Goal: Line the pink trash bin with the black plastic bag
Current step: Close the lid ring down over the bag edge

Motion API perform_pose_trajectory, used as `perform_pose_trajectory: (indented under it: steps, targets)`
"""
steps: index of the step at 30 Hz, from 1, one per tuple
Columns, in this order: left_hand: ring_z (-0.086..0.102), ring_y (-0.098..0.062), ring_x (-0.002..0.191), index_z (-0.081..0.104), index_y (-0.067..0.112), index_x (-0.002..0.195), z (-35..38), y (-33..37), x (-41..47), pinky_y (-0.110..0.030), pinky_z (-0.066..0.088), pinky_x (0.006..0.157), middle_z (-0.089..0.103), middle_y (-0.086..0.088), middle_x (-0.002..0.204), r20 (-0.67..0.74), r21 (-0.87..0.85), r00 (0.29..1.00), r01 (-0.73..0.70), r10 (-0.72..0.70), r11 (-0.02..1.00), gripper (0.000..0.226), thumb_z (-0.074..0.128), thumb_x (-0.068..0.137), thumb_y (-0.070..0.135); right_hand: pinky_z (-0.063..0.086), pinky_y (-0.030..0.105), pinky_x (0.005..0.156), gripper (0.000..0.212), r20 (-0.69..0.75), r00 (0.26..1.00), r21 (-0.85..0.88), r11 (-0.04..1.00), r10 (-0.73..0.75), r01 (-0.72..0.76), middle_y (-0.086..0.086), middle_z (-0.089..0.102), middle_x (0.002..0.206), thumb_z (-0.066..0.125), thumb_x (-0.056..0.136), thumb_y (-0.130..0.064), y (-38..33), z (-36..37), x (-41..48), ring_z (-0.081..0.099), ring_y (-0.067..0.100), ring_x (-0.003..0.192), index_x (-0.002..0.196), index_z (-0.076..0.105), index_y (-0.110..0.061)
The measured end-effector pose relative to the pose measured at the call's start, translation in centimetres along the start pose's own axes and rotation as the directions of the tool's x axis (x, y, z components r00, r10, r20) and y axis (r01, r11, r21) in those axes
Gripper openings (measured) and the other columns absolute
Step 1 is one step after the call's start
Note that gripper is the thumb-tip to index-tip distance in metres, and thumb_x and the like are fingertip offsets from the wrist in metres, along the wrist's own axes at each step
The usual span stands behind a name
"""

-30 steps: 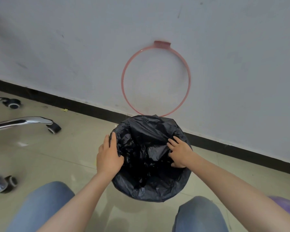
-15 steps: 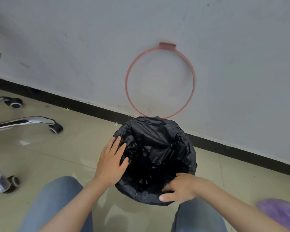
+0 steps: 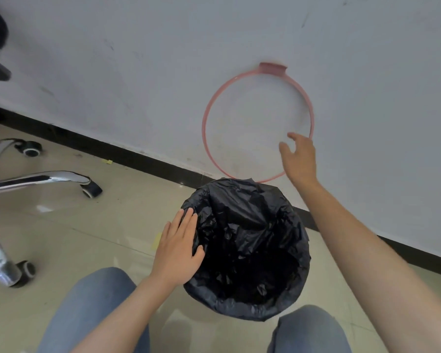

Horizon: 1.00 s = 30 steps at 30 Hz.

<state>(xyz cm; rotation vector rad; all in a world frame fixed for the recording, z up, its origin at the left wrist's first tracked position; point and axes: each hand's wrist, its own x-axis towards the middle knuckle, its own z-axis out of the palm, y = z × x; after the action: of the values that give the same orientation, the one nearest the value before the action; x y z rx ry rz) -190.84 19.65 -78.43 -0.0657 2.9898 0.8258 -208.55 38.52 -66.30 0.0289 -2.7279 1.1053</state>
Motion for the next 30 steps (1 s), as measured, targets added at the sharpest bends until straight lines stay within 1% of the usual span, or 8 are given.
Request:
perform_pose_trajectory:
  steps: [3,8,11,14,17,22,26,30]
  targets:
    - [-0.02,-0.002,0.13,0.003,0.014,0.145,0.1,0.1,-0.1,-0.031,-0.007,0.113,-0.002,0.0,0.157,0.011,0.022,1.0,0.002,-0.002,1.0,0.076,0.013,0.076,0.045,0.032,0.039,0.107,0.048,-0.092,0.952,0.158,0.948,0.291,-0.275,0.019,0.037,0.14,0.046,0.089,-0.017,0.1,0.3,4.5,0.035,0.033,0.129,0.134,0.034,-0.006]
    - [-0.015,-0.01,0.139,0.003,0.014,0.145,0.0,0.3,0.0,-0.03,-0.008,0.113,-0.002,-0.001,0.157,0.01,0.008,1.0,0.016,-0.016,1.0,0.074,0.022,0.078,0.04,0.039,0.039,0.093,0.038,-0.326,0.902,0.138,0.958,0.283,-0.251,0.02,0.04,0.131,0.047,0.086,-0.011,0.5,-0.4,5.4,0.042,0.034,0.118,0.122,0.04,-0.004]
    - [-0.012,-0.015,0.143,0.002,0.014,0.145,0.0,0.4,-0.1,-0.032,-0.005,0.115,-0.003,-0.001,0.157,0.02,0.019,1.0,0.02,-0.02,1.0,0.075,0.021,0.077,0.04,0.039,0.034,0.092,0.054,-0.12,0.947,0.238,0.935,0.297,-0.263,0.019,0.036,0.136,0.05,0.085,-0.011,0.8,-1.3,5.9,0.045,0.028,0.111,0.134,0.028,-0.008]
    - [-0.02,-0.007,0.136,0.001,0.015,0.145,0.0,0.5,-0.1,-0.03,-0.009,0.112,-0.004,0.0,0.157,0.016,0.024,1.0,0.018,-0.019,1.0,0.078,0.008,0.074,0.048,0.04,0.028,0.086,0.059,0.003,0.959,0.294,0.917,0.283,-0.271,0.017,0.037,0.139,0.049,0.086,-0.015,1.1,-2.4,5.5,0.045,0.024,0.103,0.139,0.022,-0.011]
    - [-0.024,-0.003,0.129,-0.001,0.017,0.145,0.0,0.7,-0.1,-0.028,-0.011,0.11,-0.007,0.001,0.157,0.035,0.046,0.999,0.021,-0.023,0.999,0.074,0.014,0.078,0.045,0.035,0.043,0.104,0.059,-0.031,0.955,0.104,0.951,0.295,-0.29,0.017,0.03,0.143,0.05,0.087,-0.026,1.5,-3.1,5.5,0.037,0.031,0.126,0.139,0.024,-0.014]
    - [-0.025,-0.004,0.13,-0.002,0.017,0.145,-0.1,0.7,-0.1,-0.03,-0.011,0.11,-0.007,0.002,0.157,0.035,0.053,0.999,0.034,-0.036,0.998,0.09,-0.004,0.064,0.057,0.028,0.037,0.108,0.063,0.156,0.94,0.32,0.884,0.304,-0.34,0.013,0.027,0.149,0.05,0.091,-0.023,0.3,-3.3,5.7,0.033,0.028,0.133,0.142,0.016,-0.011]
    - [-0.023,-0.004,0.132,-0.001,0.015,0.145,0.2,0.7,0.1,-0.033,-0.005,0.116,-0.005,0.002,0.157,0.027,0.045,0.999,0.046,-0.047,0.998,0.091,-0.006,0.067,0.06,0.034,0.034,0.097,0.048,0.054,0.977,0.325,0.921,0.207,-0.213,0.021,0.046,0.13,0.035,0.096,-0.036,-0.1,-3.4,3.7,0.047,0.023,0.112,0.133,0.035,-0.006]
    - [-0.018,-0.006,0.137,0.0,0.014,0.145,0.5,0.8,-0.1,-0.034,-0.003,0.117,-0.002,0.001,0.157,0.002,-0.03,0.999,0.046,-0.046,0.998,0.097,-0.009,0.067,0.07,0.026,0.047,0.109,0.071,0.062,0.979,0.364,0.909,0.193,-0.202,0.0,0.054,0.083,0.0,0.093,-0.053,0.9,-5.6,-0.9,0.048,0.021,0.1,0.115,0.055,-0.014]
